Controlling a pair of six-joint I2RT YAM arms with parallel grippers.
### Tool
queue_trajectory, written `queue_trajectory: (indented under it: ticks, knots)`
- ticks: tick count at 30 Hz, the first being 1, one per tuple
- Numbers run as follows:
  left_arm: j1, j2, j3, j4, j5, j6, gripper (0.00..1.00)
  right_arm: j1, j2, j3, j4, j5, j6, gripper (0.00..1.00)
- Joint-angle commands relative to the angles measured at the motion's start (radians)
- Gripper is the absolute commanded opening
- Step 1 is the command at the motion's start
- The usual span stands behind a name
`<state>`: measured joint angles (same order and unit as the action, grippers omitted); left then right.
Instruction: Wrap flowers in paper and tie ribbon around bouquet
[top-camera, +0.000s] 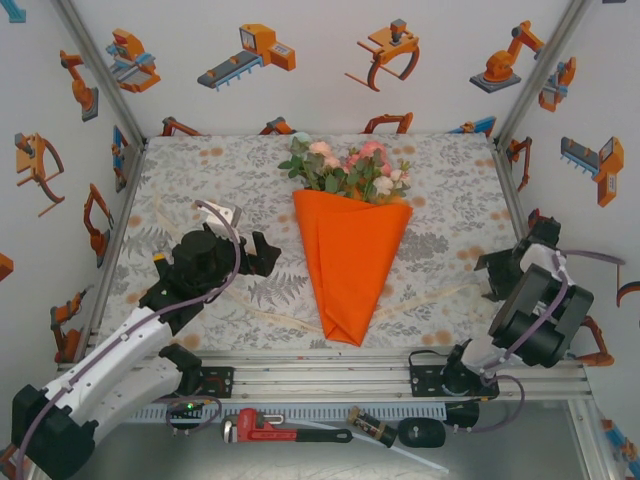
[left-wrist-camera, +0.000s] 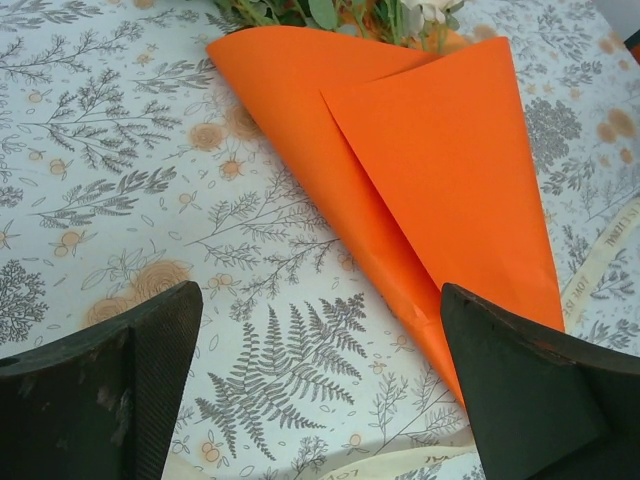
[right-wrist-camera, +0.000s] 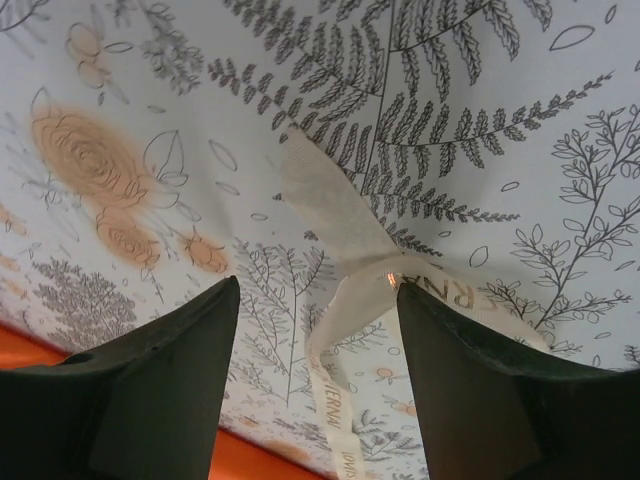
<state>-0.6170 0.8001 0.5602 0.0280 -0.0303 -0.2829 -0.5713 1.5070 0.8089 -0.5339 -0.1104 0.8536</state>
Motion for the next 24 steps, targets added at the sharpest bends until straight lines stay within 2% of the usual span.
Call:
queue_trajectory:
  ticks: [1, 8, 12, 18, 20, 24]
  knots:
    - [0.007, 0.000, -0.013, 0.000, -0.011, 0.018, 0.95, -0.004, 0.017, 0.022, 0.012, 0.032, 0.059, 0.50]
    - [0.008, 0.002, -0.006, -0.027, -0.058, 0.011, 0.95, 0.003, 0.000, 0.017, 0.073, 0.013, 0.049, 0.00]
    - [0.013, -0.009, 0.007, -0.088, -0.158, -0.031, 0.95, 0.074, -0.055, 0.072, 0.080, 0.034, -0.017, 0.00]
    - [0.096, 0.016, 0.048, -0.301, -0.339, -0.242, 0.95, 0.319, -0.082, 0.240, 0.047, 0.157, -0.161, 0.00]
    - [0.149, 0.033, 0.059, -0.363, -0.333, -0.312, 0.95, 0.388, -0.069, 0.288, 0.051, 0.171, -0.199, 0.00]
    - [0.299, 0.055, 0.058, -0.427, -0.215, -0.400, 0.95, 0.504, -0.032, 0.372, 0.070, 0.130, -0.262, 0.00]
